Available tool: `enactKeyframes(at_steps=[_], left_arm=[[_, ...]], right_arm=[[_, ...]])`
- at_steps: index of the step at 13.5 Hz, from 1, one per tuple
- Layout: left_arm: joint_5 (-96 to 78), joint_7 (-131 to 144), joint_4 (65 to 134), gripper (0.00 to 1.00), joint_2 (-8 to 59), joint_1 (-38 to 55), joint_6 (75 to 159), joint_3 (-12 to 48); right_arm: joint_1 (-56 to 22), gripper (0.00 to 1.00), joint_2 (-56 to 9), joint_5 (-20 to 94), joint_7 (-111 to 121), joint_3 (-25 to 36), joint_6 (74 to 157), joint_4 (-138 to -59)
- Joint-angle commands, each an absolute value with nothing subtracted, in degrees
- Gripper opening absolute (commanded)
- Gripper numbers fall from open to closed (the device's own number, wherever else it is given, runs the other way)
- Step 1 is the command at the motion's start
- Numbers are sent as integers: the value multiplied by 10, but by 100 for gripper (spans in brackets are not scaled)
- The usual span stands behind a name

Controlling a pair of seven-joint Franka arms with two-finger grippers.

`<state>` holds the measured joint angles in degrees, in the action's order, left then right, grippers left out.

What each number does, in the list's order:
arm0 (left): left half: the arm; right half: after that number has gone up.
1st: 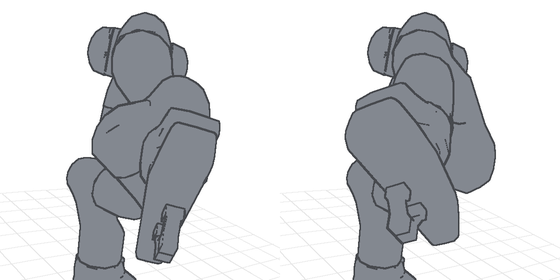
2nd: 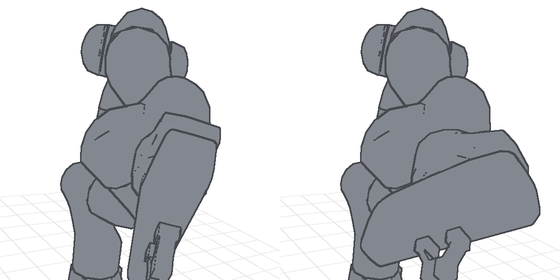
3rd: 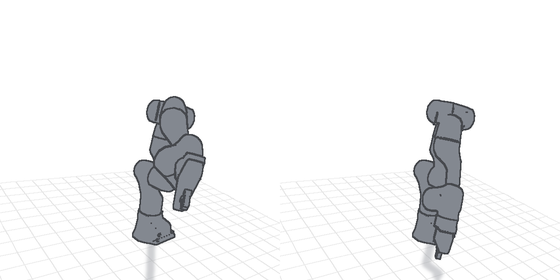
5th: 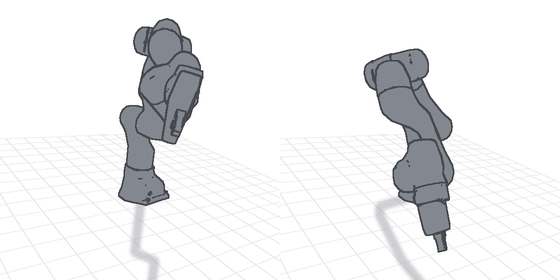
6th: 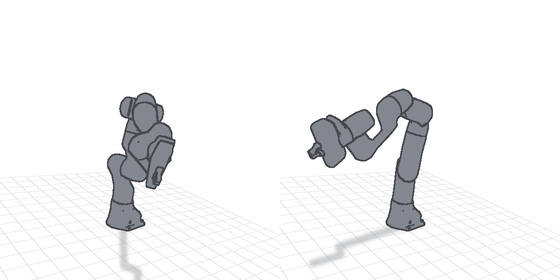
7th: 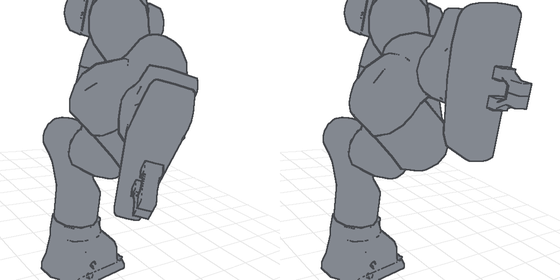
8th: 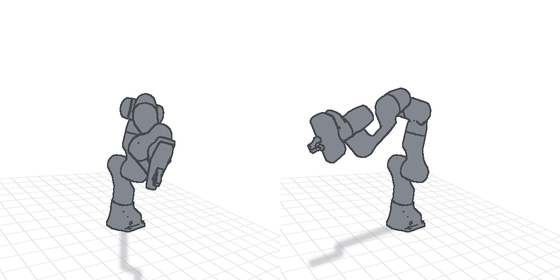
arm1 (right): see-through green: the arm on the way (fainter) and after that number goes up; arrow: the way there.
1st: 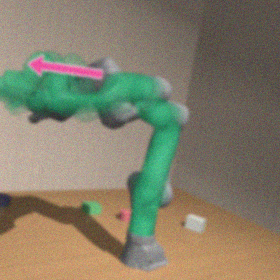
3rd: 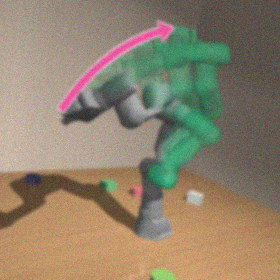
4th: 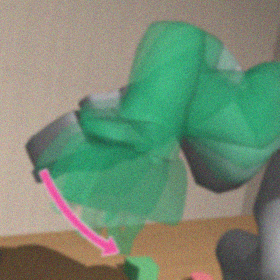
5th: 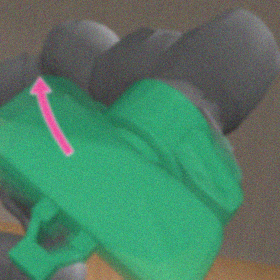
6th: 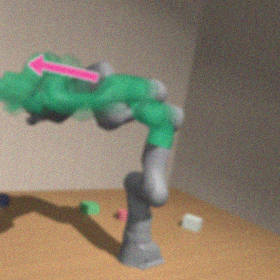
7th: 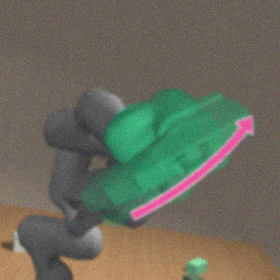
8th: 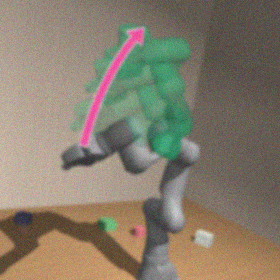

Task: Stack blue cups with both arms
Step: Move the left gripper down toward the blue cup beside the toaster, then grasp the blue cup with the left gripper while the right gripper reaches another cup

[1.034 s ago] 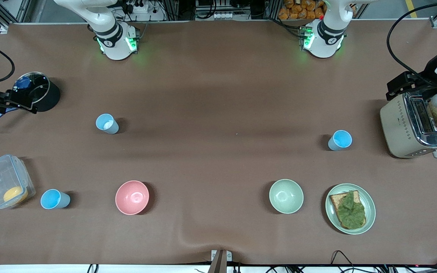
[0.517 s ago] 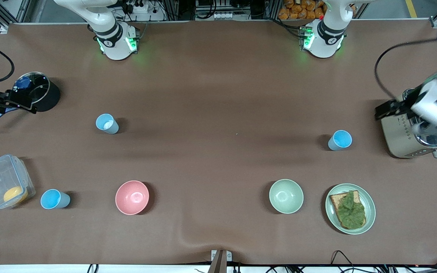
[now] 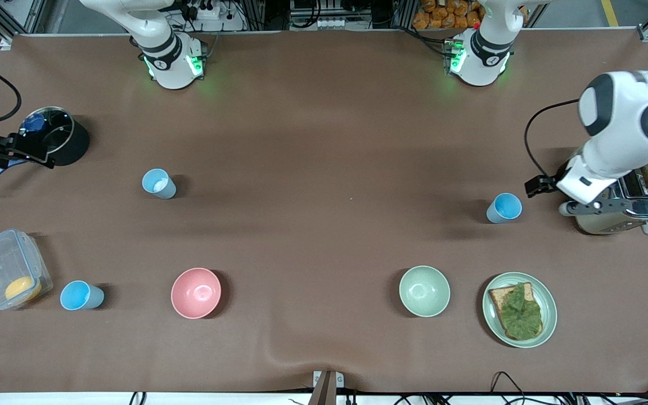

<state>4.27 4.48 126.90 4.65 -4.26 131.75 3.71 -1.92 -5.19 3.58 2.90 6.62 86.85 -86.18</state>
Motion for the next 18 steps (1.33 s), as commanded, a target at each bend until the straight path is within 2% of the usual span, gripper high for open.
enactKeyframes(at_steps=[1, 5, 9, 10, 11, 13, 14, 18], left_arm=[[54, 50, 1342, 100, 55, -70, 1432, 46], [47, 54, 1329, 100, 103, -72, 1439, 47], [36, 58, 1317, 98, 133, -64, 1439, 50], [34, 58, 1314, 85, 137, -63, 1439, 50], [33, 60, 1310, 58, 144, -61, 1439, 50], [33, 63, 1299, 15, 156, -52, 1439, 57], [33, 64, 1299, 0, 158, -49, 1439, 58], [17, 72, 1278, 0, 161, -47, 1438, 62]], right_arm=[[-14, 100, -54, 31, 34, 62, 868, -873], [-15, 100, -54, 30, 34, 63, 916, -946], [-17, 100, -23, 28, 34, 63, 1006, -1068], [-18, 100, -17, 28, 34, 63, 1037, -1103], [-18, 100, -14, 28, 34, 63, 1072, -1139], [-19, 100, 1, 24, 34, 62, 1149, -1220], [-19, 100, 2, 24, 34, 62, 1180, -1247], [-26, 100, -8, 22, 34, 61, 1265, -1314]])
